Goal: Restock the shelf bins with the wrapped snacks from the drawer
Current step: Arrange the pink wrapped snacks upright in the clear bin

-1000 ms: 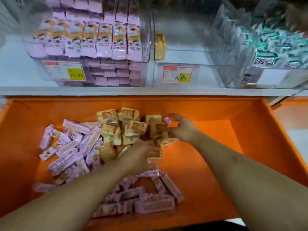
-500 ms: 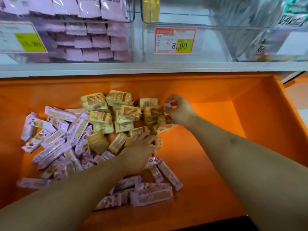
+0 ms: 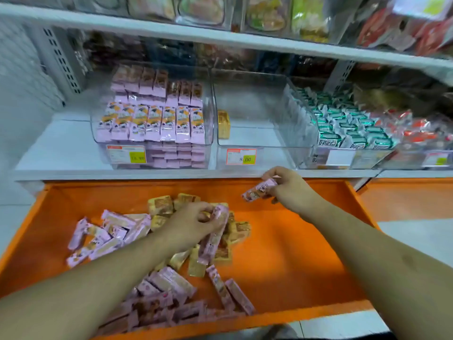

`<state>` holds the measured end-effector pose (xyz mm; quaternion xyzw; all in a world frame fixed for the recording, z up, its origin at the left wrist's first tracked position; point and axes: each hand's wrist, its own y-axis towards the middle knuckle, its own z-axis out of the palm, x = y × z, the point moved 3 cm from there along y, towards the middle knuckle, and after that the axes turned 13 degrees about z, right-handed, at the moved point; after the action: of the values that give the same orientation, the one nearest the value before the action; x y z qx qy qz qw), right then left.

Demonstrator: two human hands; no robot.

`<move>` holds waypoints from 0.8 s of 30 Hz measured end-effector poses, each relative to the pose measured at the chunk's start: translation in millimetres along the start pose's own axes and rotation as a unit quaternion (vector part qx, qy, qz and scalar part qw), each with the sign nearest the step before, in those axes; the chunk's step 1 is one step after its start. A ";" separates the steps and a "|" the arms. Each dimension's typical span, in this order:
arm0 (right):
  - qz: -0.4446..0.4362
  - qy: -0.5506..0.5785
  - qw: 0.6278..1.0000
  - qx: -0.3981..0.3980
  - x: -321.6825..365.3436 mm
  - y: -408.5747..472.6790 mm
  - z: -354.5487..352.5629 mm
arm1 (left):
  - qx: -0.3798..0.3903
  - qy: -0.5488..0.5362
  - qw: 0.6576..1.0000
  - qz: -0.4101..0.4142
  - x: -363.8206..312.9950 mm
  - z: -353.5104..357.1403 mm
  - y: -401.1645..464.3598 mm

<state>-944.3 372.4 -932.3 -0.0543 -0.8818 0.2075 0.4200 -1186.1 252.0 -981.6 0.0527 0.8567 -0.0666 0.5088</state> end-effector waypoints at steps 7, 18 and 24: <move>-0.074 0.104 0.987 0.102 66.0 -115.0 -1.8 | -0.095 -0.037 0.995 0.023 -74.7 -85.1 -41.7; -0.137 0.116 0.973 0.145 117.0 -149.1 46.6 | -0.130 -0.116 0.985 -0.019 -95.8 -109.5 -64.7; -0.123 0.159 0.969 0.146 136.3 -127.8 53.6 | -0.153 -0.135 0.978 -0.052 -105.0 -119.5 -51.6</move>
<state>-1062.6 276.0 -811.8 0.0839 -0.7635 0.2698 0.5808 -1247.5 218.7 -829.6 -0.0800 0.7819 0.0319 0.6175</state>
